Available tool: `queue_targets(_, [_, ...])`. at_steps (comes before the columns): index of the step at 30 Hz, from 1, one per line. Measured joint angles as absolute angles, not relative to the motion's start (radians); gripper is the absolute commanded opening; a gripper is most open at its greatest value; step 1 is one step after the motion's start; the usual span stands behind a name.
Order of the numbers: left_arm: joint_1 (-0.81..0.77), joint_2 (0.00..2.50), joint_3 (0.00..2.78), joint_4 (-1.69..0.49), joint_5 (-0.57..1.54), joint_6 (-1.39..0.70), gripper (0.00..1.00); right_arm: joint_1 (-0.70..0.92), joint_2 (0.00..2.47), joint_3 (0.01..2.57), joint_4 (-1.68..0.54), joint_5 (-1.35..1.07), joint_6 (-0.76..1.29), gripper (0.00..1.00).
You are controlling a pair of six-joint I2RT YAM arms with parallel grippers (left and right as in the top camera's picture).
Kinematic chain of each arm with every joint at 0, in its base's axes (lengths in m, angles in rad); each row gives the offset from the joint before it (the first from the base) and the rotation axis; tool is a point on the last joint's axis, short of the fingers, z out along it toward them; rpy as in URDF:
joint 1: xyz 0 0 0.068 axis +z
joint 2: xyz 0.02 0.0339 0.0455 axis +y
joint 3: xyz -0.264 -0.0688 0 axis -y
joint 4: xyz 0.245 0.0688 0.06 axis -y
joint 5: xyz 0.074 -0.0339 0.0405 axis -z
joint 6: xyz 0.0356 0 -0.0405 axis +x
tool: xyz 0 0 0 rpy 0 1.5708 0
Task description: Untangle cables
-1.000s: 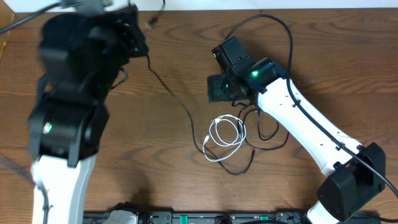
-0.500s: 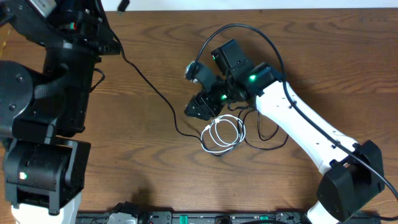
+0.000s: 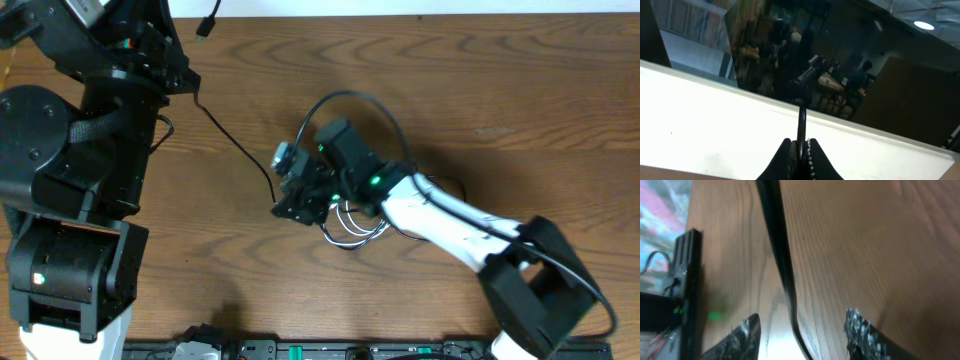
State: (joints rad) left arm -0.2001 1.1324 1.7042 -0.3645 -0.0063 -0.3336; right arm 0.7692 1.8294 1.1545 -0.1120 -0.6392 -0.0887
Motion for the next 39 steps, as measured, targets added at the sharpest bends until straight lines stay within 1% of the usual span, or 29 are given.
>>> queue_targets(2, [-0.2,1.132,1.704,-0.372,-0.006,-0.34,0.08,0.798,1.86,1.135,-0.048,-0.613,-0.078,0.47])
queue_targets(3, [-0.2,1.132,1.704,-0.376,-0.006,-0.34,0.07,0.81,1.875,1.129,-0.027,-0.601,-0.074,0.41])
queue_targets(4, [-0.2,1.132,1.704,-0.382,-0.006,-0.34,0.07,0.823,1.891,1.124,-0.005,-0.589,-0.072,0.32])
queue_targets(5, [-0.2,1.132,1.704,-0.386,-0.006,-0.34,0.07,0.834,1.905,1.122,0.012,-0.576,-0.07,0.19])
queue_targets(6, [-0.2,1.132,1.704,-0.391,-0.006,-0.34,0.07,0.841,1.916,1.121,0.024,-0.559,-0.063,0.02])
queue_targets(7, [-0.2,1.132,1.704,-0.399,-0.006,-0.34,0.07,0.846,1.924,1.121,0.03,-0.538,-0.055,0.01])
queue_targets(10, [-0.2,1.132,1.704,-0.454,-0.006,-0.342,0.07,0.845,1.929,1.118,0.063,-0.471,-0.023,0.01])
queue_targets(16, [-0.2,1.132,1.704,-0.661,0.044,-0.366,0.07,0.785,1.892,1.112,0.242,-0.411,0.041,0.01])
queue_targets(19, [-0.2,1.132,1.704,-0.758,0.087,-0.37,0.07,0.743,1.814,1.108,0.316,-0.403,0.066,0.01])
queue_targets(20, [-0.2,1.135,1.704,-0.796,0.1,-0.37,0.07,0.713,1.749,1.108,0.366,-0.394,0.08,0.01])
queue_targets(25, [-0.2,1.156,1.704,-0.899,0.13,-0.37,0.07,0.619,1.552,1.112,0.442,-0.376,0.188,0.01])
queue_targets(29, [-0.2,1.178,1.704,-0.95,0.134,-0.37,0.07,0.538,1.456,1.112,0.414,-0.339,0.283,0.01])
queue_targets(33, [-0.2,1.196,1.704,-0.989,0.137,-0.37,0.07,0.481,1.417,1.113,0.278,-0.213,0.318,0.01])
queue_targets(36, [-0.2,1.216,1.704,-1.007,0.137,-0.37,0.07,0.471,1.413,1.116,0.114,-0.02,0.303,0.01])
queue_targets(39, [-0.2,1.243,1.704,-1.02,0.137,-0.37,0.08,0.47,1.415,1.115,0.005,0.183,0.292,0.01])
